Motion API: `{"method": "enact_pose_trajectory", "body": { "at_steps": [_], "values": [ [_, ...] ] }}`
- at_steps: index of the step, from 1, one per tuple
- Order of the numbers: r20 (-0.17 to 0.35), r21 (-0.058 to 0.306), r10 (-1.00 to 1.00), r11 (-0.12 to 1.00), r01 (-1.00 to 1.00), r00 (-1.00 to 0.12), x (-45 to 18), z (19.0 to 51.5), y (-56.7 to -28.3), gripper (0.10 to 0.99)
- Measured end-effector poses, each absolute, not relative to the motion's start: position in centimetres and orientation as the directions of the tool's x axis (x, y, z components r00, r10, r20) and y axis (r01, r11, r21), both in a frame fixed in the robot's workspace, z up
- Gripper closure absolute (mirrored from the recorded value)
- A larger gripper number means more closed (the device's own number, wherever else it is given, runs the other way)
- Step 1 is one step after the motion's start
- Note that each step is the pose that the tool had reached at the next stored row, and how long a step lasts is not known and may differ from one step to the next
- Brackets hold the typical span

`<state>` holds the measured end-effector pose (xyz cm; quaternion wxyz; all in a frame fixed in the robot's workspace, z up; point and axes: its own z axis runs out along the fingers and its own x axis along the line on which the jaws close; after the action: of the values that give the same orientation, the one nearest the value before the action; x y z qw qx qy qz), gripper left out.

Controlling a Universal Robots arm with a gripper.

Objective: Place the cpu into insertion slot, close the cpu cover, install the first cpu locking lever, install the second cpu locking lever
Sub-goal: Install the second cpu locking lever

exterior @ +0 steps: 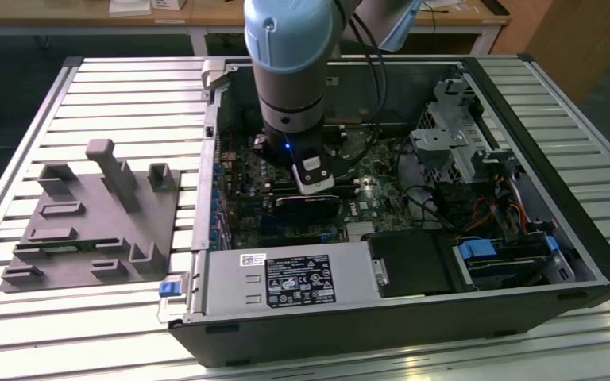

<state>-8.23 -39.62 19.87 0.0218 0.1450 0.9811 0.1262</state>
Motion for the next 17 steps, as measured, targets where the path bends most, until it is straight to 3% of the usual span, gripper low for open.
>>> {"method": "enact_pose_trajectory", "body": {
  "at_steps": [9, 17],
  "values": [
    [0.008, 0.301, 0.290, 0.912, 0.279, -0.957, -8.67, 19.05, -39.61, 0.980],
    [0.009, 0.306, 0.290, 0.910, 0.279, -0.957, -8.76, 19.27, -39.62, 0.980]
  ]
}}
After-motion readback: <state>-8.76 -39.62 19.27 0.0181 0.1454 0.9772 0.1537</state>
